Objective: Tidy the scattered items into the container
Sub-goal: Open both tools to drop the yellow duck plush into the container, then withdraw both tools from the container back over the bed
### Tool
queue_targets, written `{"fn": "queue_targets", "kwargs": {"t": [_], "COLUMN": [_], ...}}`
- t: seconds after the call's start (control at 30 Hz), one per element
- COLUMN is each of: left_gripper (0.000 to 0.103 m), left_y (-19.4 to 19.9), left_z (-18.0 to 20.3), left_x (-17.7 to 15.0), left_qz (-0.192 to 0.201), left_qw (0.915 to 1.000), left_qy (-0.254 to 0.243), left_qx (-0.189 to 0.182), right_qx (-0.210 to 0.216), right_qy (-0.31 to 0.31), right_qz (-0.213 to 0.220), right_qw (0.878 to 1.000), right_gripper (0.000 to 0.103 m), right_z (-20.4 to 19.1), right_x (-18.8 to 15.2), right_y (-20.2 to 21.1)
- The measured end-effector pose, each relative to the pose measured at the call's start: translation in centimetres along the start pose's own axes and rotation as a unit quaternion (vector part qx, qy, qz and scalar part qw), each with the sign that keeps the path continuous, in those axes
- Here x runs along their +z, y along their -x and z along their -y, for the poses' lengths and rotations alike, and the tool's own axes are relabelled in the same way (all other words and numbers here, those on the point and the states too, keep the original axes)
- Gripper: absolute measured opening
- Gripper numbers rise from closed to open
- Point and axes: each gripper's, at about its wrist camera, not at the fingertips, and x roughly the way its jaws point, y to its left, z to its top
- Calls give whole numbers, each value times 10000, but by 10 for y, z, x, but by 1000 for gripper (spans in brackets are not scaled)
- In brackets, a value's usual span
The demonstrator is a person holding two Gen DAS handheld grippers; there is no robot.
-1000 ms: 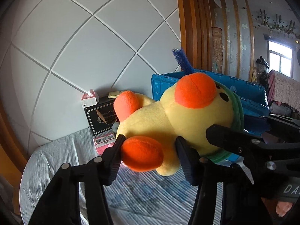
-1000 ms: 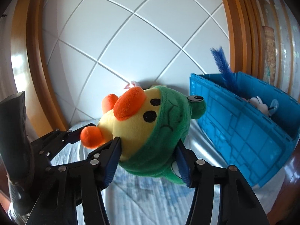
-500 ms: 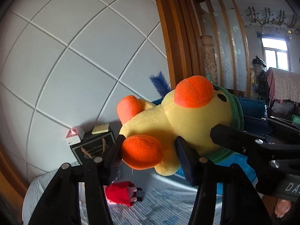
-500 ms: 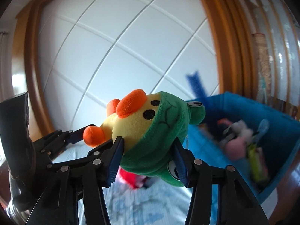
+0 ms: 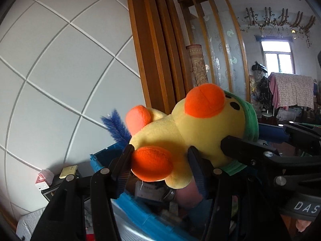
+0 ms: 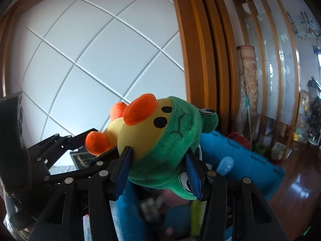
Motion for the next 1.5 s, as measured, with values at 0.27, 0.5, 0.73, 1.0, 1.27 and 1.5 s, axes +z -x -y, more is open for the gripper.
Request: {"fn": "queue_targets", "kwargs": {"t": [0.27,0.5,0.73,1.0,1.27,1.5], "left_gripper": [53,69,81,91,91,92], "left_y": [-84,-130,-123,-86,-38,-17], "left_z": [63,83,88,111,148,166], "left_x": [21,2,-23,-41,-55,-62], "left_qz": [-700,-1426,-1823,-1943,-1652,-1594], "left_qw": [9968,9861,9782,9744,9799,9803], "left_qy": [245,397,626,878,845,953], "left_qx": [306,751,766,713,730,669], "right_qx": [457,469,393,325,290,205], "right_qy": [231,196,235,294,325,282], "right_qz": [-756,-1484,-1858,-1796,-1637,-1670], "right_qw": [9958,9876,9815,9828,9855,9853], "right_gripper": [32,32,48,81,97,103], "right_z": [88,140,168,178,187,200], "right_x": [28,11,-13,-33,-55,-70], "right_y": [-70,-120,-122,-75,-29,-4]}}
